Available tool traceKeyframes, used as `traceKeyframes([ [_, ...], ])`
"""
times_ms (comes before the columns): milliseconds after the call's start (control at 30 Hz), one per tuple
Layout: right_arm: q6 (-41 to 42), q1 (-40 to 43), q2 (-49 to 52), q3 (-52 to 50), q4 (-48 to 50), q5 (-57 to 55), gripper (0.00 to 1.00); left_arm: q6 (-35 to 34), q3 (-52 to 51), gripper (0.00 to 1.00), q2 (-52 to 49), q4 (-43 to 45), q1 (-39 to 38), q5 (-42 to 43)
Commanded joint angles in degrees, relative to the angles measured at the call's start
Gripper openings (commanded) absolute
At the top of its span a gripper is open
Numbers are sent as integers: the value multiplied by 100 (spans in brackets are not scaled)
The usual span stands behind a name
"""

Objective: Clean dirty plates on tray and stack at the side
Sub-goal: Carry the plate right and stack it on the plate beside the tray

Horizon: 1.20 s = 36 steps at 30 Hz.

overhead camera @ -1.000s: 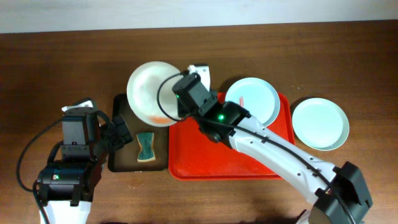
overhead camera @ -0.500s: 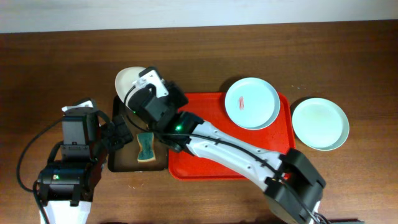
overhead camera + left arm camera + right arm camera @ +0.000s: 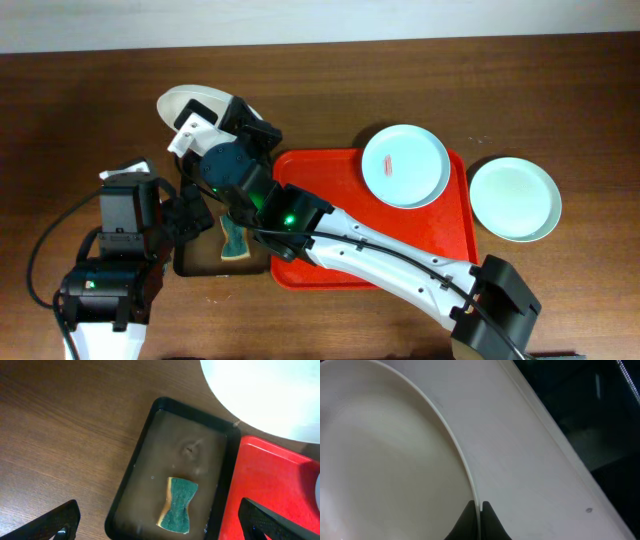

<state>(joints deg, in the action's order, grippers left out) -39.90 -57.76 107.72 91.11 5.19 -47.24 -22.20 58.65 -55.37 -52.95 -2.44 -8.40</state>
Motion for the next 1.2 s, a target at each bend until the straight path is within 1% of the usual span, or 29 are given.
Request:
traceKeyframes([
  [0,-195,-42,-173,116,96,-127,4,-72,74,99,0,13,42,2],
  [100,-560,-44,-173,116,337,-173,4,-72,74,99,0,13,42,2],
  [233,-555,-48,-173,116,339,-470,4,-72,74,99,0,13,42,2],
  [667,-553,-35,-173,116,317,-474,4,-72,74,99,0,13,42,2],
  [833,-546,-24,-160,116,-428,-490,4,-72,74,99,0,13,42,2],
  [1000,-293,-35,-160,116,-791,-446,4,-72,74,99,0,13,42,2],
  [1167,1235,-24,-151,116,-1318,-444,4,-72,74,99,0,13,42,2],
])
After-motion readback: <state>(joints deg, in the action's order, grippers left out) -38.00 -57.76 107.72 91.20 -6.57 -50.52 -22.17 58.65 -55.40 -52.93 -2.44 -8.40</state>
